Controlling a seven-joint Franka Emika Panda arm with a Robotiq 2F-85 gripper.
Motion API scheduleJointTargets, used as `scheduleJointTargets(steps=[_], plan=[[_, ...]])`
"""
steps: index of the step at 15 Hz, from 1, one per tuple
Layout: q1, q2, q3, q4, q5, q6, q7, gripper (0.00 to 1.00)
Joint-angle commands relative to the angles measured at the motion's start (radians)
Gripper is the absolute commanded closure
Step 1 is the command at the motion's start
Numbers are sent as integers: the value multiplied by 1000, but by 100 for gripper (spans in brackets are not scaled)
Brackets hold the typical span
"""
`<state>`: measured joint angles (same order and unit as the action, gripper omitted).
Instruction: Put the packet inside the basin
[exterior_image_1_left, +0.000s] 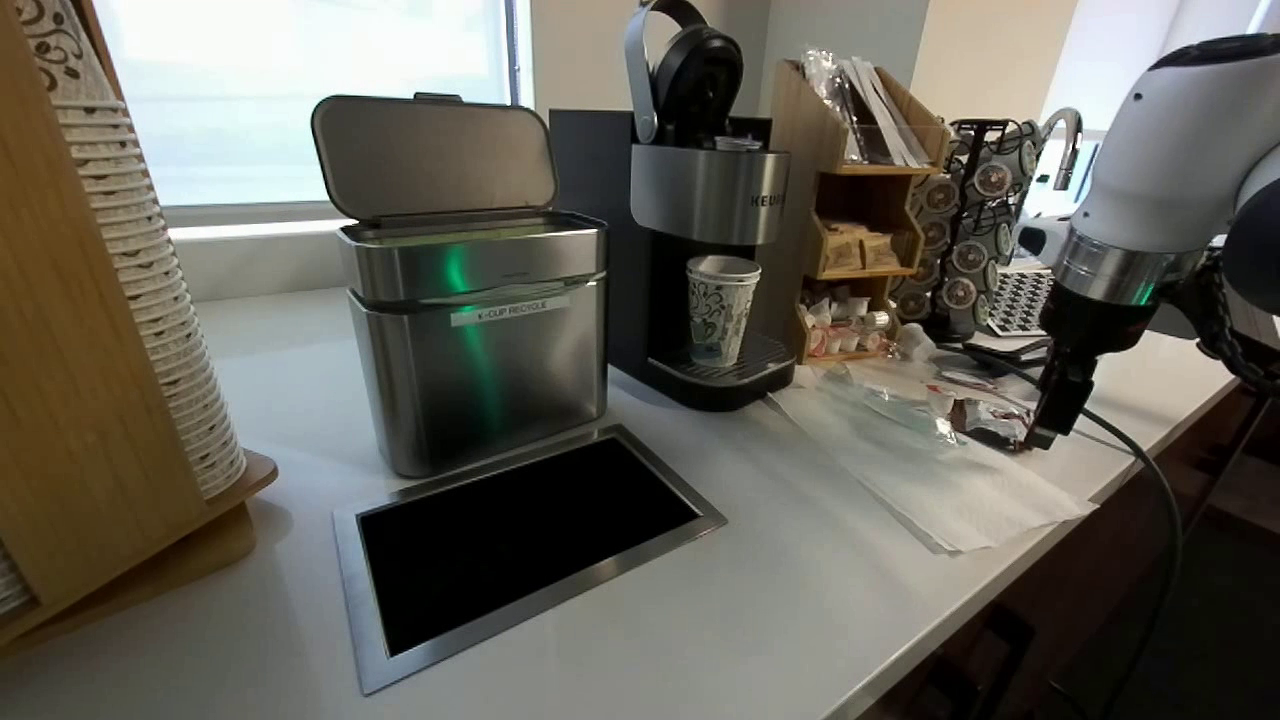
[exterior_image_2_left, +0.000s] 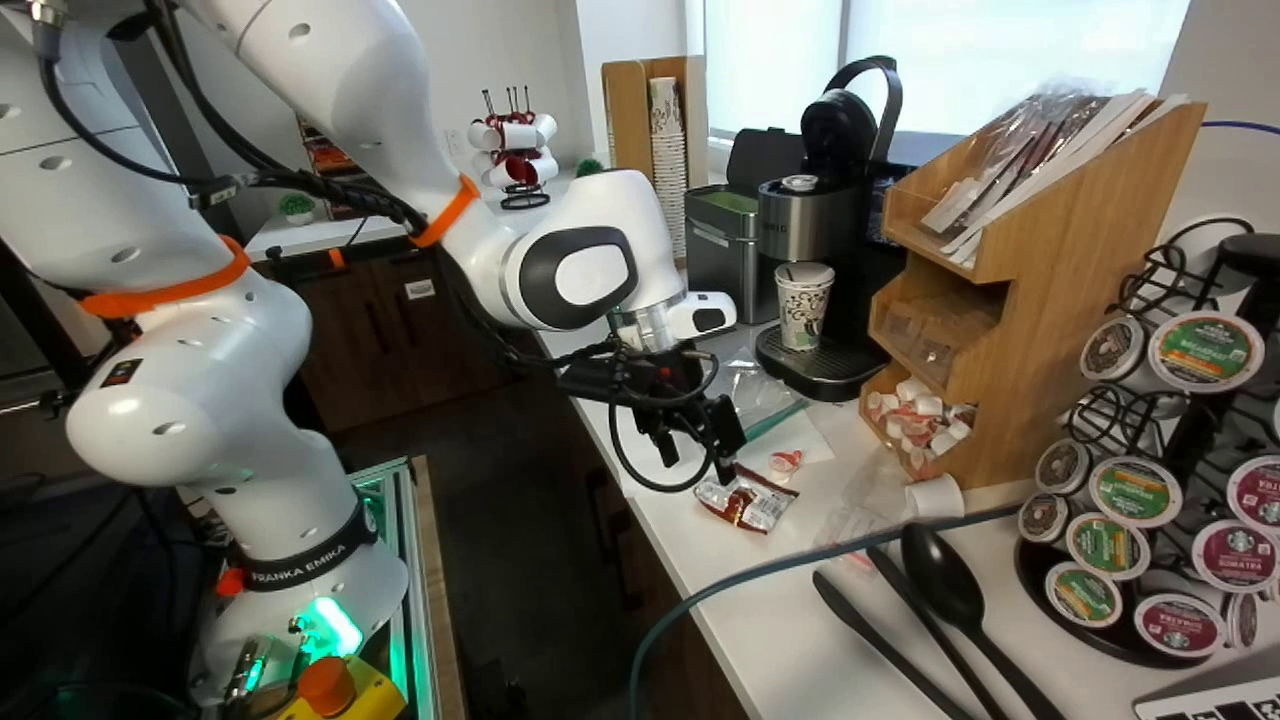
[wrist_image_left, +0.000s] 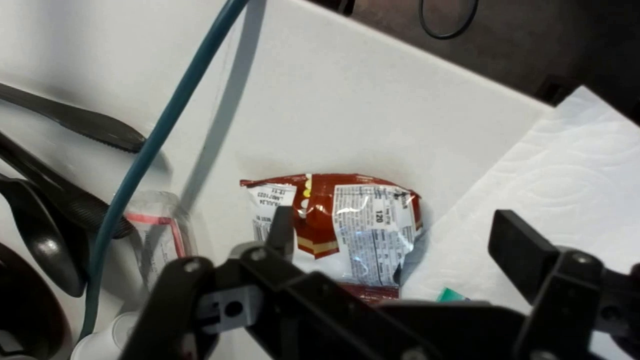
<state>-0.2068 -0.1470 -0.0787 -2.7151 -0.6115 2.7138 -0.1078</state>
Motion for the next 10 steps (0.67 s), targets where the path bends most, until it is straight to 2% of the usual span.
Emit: scheduleJointTargets(steps=[1,5,8,9,10], plan=[[-8,57,-15,22,-59,54,41,1],[2,81,-18,28,-86,84,82,5],[3,99,-24,30,-96,98,103,18],[1,103,-32,31,-81,102,99,13],[-2,104,-37,32,-80,104,102,14]])
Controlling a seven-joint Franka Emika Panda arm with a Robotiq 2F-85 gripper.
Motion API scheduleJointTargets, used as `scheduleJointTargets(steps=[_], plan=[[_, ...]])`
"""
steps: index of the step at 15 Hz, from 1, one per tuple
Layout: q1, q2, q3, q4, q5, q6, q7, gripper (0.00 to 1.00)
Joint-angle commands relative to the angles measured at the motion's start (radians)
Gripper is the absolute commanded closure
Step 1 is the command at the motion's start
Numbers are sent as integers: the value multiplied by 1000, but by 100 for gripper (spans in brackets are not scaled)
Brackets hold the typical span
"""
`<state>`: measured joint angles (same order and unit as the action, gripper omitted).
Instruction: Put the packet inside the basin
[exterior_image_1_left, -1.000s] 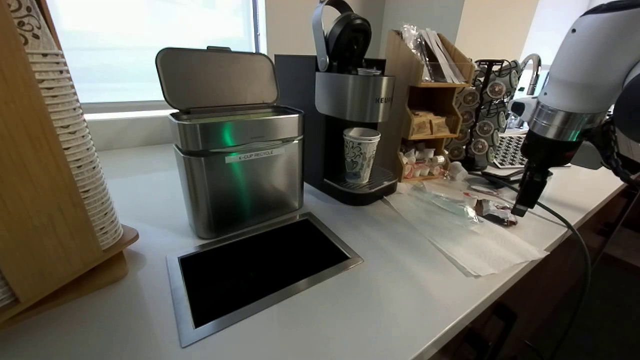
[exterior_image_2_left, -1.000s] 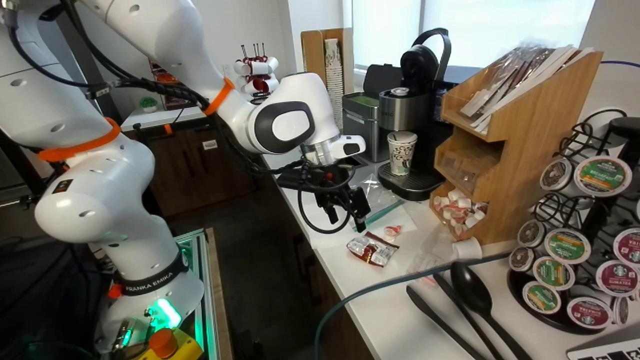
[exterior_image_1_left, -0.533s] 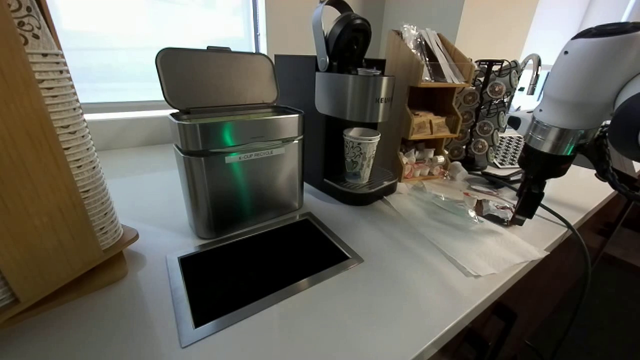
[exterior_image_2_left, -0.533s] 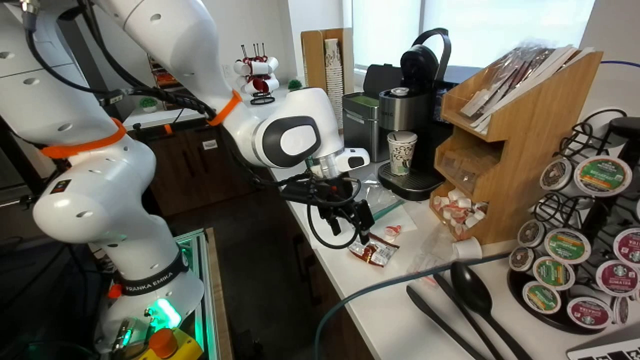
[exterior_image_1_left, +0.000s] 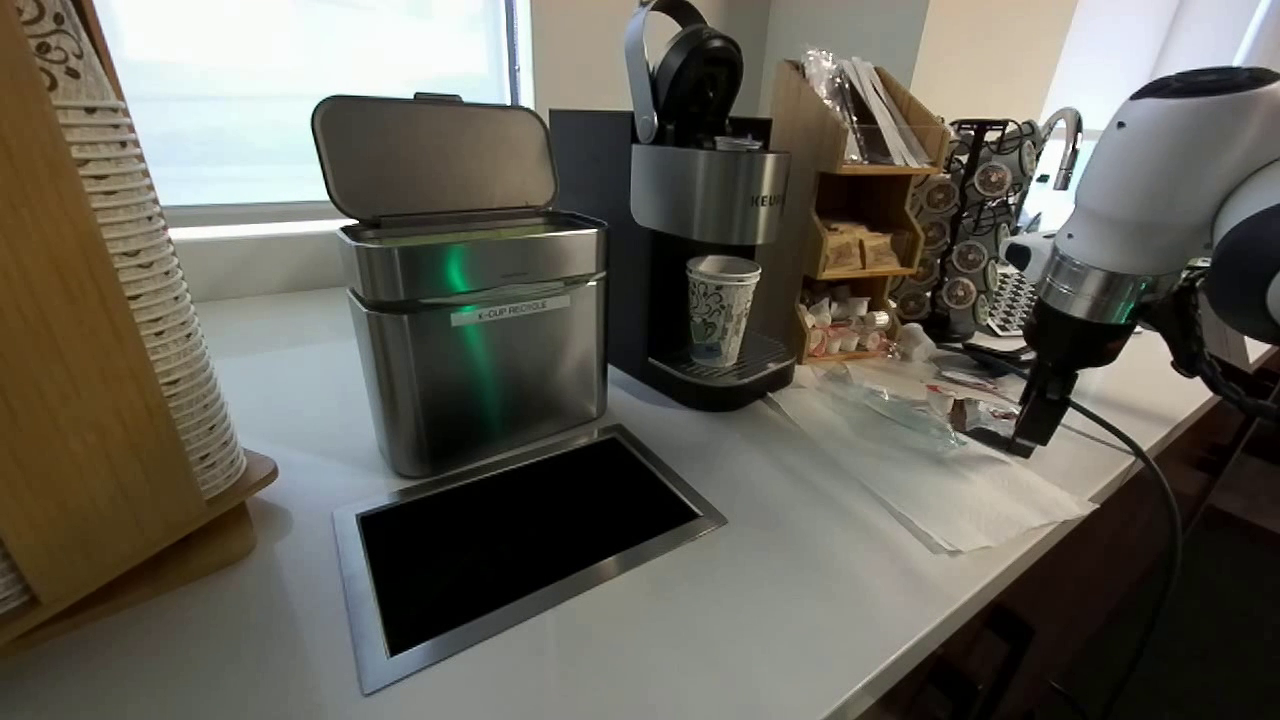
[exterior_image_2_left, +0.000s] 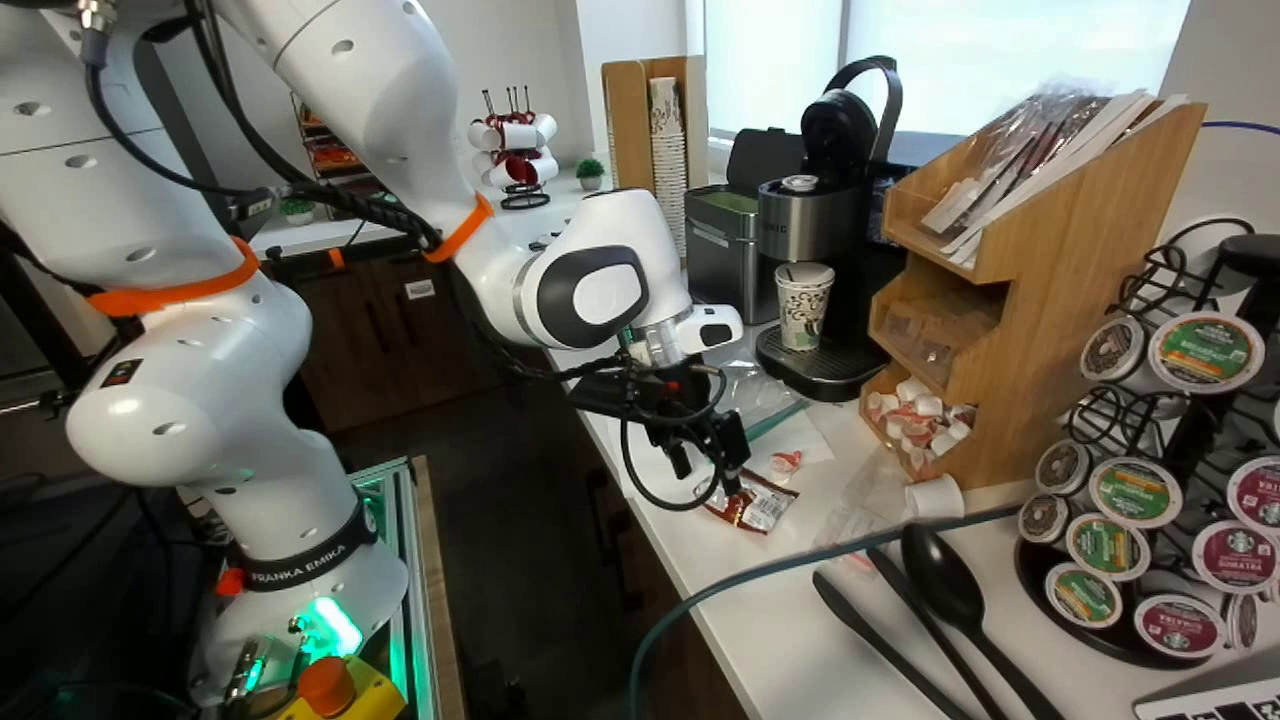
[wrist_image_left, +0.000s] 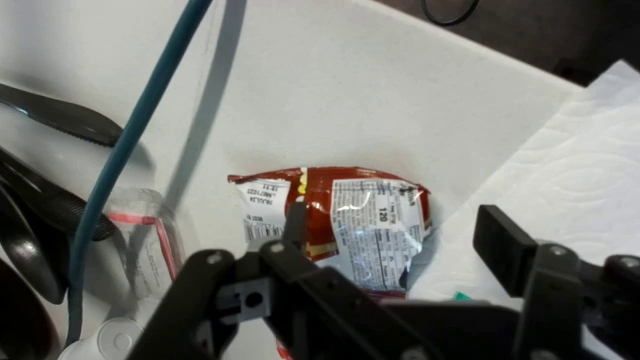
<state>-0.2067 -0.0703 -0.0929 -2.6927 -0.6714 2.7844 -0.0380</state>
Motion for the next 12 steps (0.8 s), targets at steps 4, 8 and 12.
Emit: scheduleJointTargets(steps=[4,8,12], plan=[[-6,38,-44,20,-30,36,49,38],[2,52,-48,26,-28,41,58,66],[11,69,-47,30,-29,54,63,97]])
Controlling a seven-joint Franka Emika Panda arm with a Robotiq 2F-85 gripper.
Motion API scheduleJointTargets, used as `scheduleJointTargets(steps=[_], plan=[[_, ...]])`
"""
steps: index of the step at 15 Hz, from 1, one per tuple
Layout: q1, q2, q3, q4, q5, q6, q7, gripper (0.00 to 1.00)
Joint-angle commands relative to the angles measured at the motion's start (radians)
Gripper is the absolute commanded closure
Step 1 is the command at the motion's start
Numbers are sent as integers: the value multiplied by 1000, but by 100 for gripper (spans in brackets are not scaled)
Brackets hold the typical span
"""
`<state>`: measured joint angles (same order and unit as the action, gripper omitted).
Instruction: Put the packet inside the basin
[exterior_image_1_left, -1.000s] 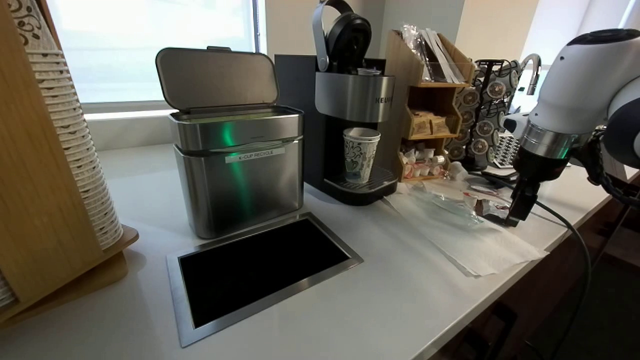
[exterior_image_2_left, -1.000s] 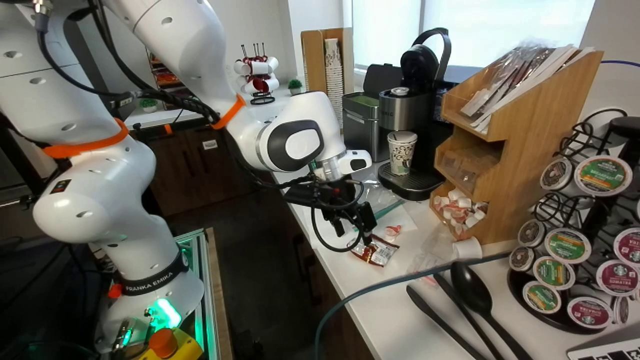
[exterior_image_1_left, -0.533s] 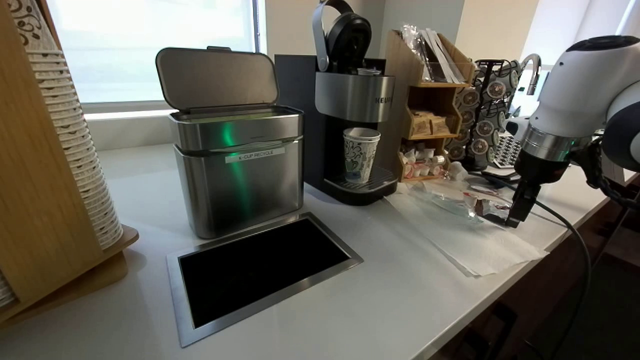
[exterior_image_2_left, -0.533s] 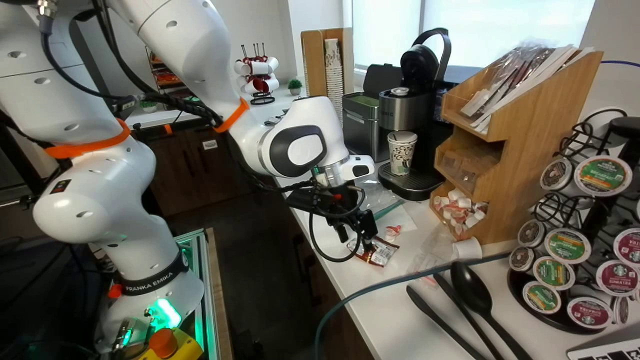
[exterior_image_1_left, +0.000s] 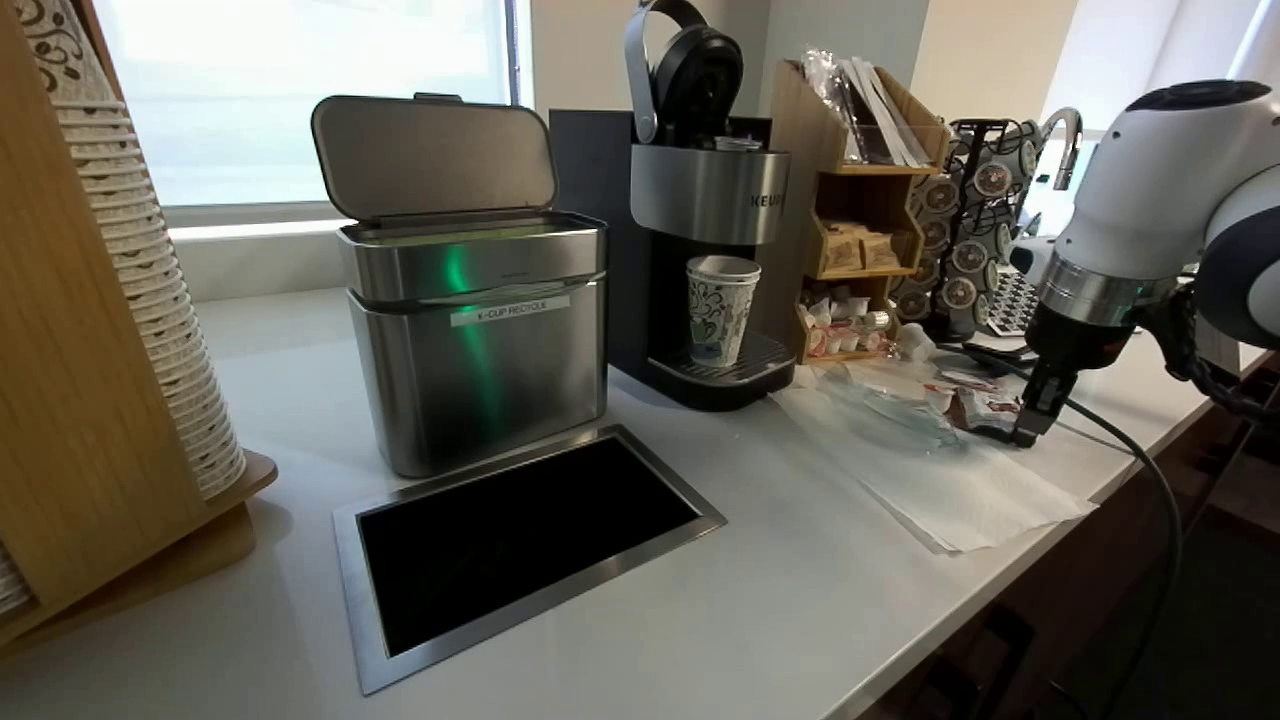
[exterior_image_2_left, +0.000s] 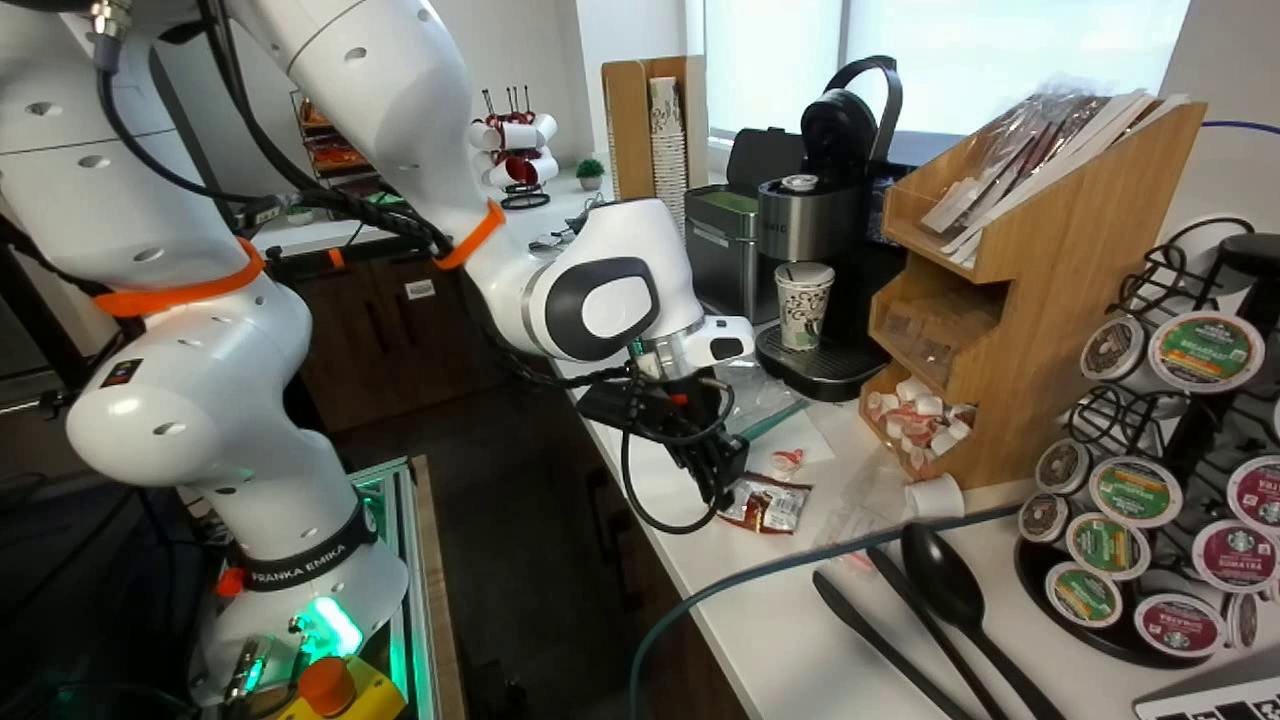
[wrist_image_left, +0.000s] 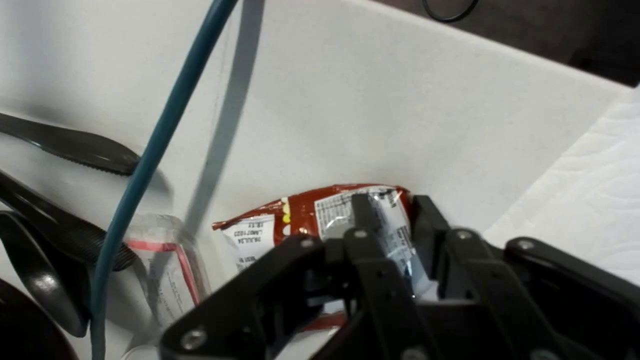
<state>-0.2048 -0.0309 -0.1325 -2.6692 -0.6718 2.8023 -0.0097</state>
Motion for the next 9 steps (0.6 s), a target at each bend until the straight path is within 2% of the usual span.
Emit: scheduleJointTargets(steps=[1,5,6,9], plan=[[11,32,-8,6,-27,37,35,100],[22,24,-6,-3,35,27,11,100],[30,8,-2,-16,96,20,-24,100],[76,-169,21,-122,353,14,-167,100]])
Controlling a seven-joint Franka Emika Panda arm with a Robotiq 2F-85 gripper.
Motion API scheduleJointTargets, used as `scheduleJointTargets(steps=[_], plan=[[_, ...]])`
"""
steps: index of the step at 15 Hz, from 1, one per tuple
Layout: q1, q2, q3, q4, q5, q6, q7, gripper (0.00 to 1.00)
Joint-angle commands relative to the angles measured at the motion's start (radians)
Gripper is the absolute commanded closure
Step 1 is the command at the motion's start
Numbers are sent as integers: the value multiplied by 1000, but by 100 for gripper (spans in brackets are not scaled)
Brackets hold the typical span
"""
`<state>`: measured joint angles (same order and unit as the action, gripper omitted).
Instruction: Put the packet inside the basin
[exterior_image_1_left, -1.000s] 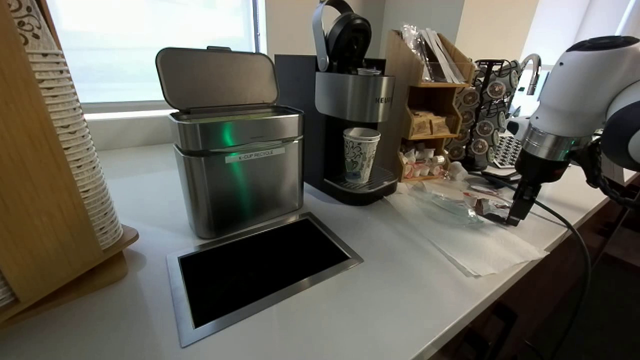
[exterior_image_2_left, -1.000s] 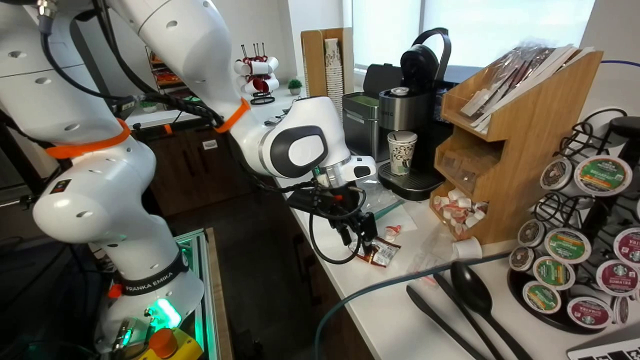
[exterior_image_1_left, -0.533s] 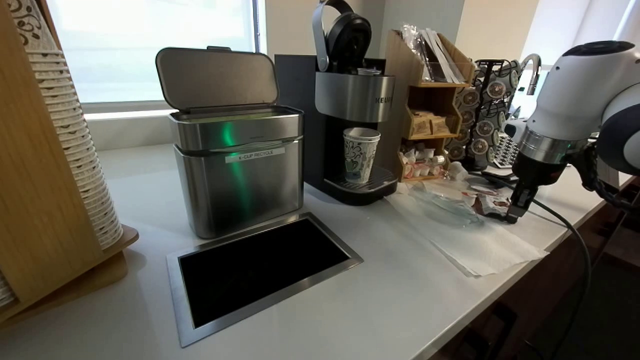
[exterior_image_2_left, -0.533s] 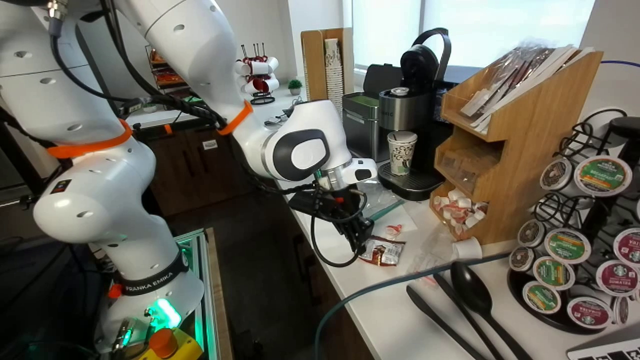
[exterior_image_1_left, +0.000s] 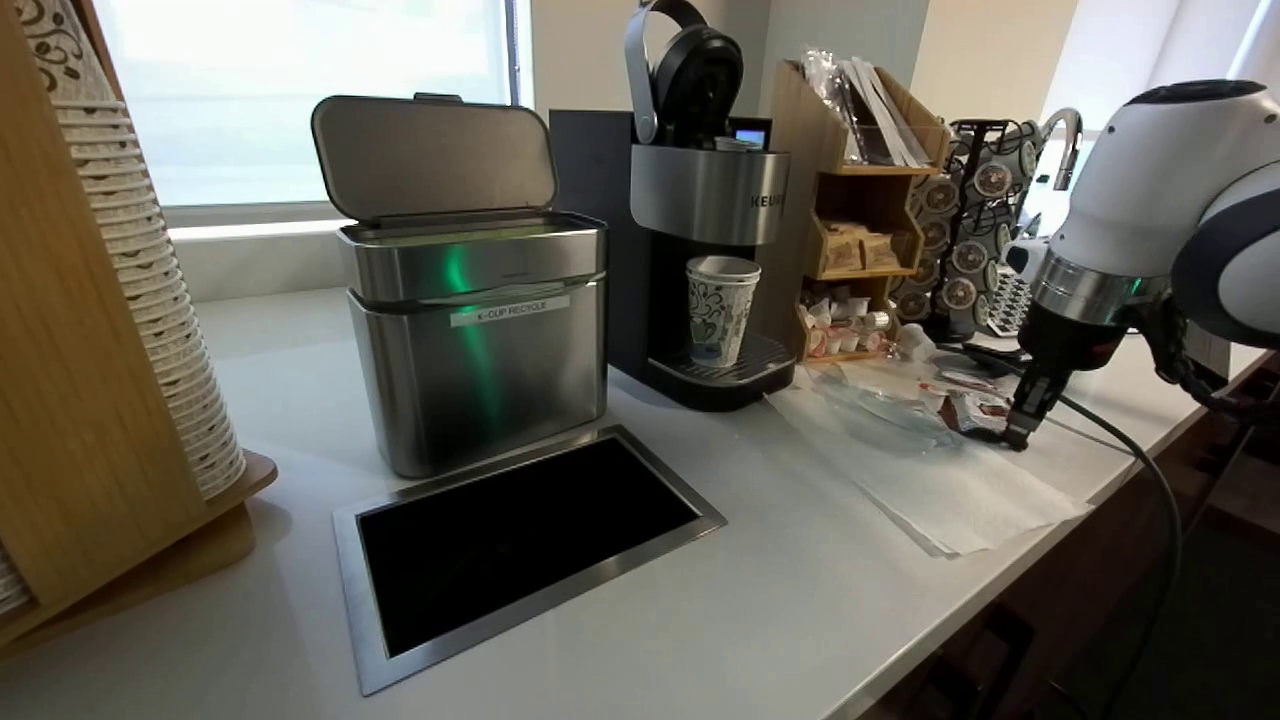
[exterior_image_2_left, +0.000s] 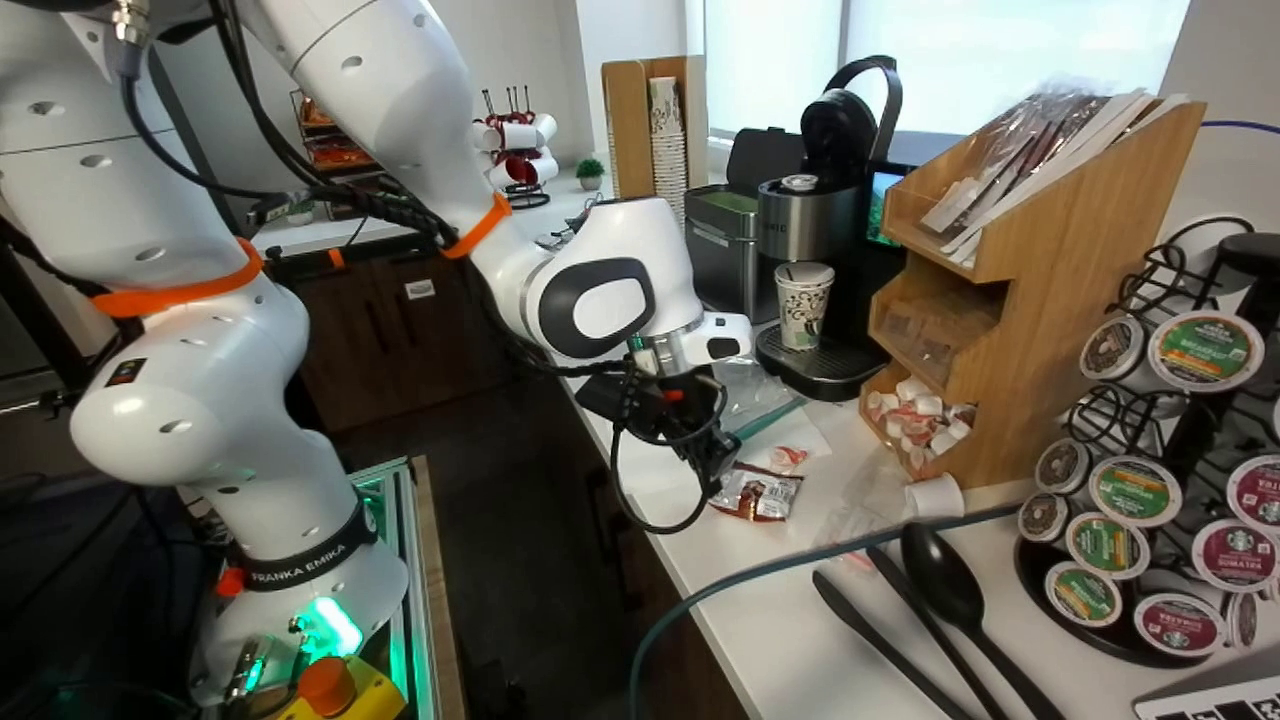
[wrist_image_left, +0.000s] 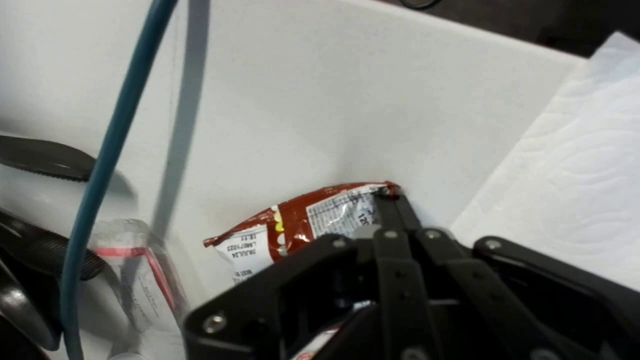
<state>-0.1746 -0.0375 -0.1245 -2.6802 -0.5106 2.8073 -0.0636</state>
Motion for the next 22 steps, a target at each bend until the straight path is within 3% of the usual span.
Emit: scheduleJointTargets(steps=[1,3,4,7,9,11,16,17,18,22], plan=[[68,-222,12,-126,274,7,-175,100],[138,-313,-12,-141,419,-22,-271,100],[174,-336,-22,-68,465,-82,-291,100],[221,-529,-23,-113,502,-118,-300,100],[351,-617,-95,-90,618,-202,-392,100],[436,-636,-119,-46,689,-262,-422,100],[716,-543,-233,65,936,-238,-561,100],[606,-601,-154,12,861,-239,-496,100],[629,-587,-160,25,880,-240,-509,99],[603,-586,-148,27,875,-239,-505,100]])
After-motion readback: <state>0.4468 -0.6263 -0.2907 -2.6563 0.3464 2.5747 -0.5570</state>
